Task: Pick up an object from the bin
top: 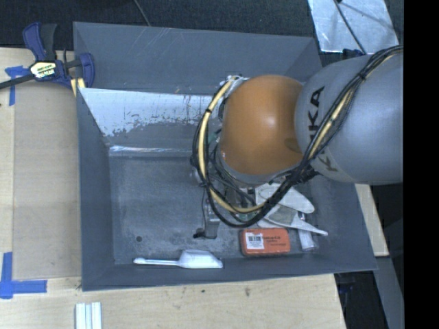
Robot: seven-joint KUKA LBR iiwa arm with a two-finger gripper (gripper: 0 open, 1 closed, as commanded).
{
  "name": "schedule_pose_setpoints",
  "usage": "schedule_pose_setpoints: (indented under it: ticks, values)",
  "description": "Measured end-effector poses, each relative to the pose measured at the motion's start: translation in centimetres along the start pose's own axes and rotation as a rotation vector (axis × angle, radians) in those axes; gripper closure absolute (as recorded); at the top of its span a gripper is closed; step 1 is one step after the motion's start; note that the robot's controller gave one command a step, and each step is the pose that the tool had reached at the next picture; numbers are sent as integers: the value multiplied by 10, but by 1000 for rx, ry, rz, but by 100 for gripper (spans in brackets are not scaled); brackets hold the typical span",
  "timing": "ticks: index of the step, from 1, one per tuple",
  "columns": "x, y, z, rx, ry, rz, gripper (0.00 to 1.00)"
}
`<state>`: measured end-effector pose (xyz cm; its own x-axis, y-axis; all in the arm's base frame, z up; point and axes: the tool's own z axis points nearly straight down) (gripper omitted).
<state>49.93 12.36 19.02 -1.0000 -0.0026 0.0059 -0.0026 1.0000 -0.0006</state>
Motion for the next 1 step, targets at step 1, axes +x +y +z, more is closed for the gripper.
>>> schedule_pose_setpoints:
  ticks: [1]
  values:
    - [-2, -1, -4, -2, -8, 3, 0]
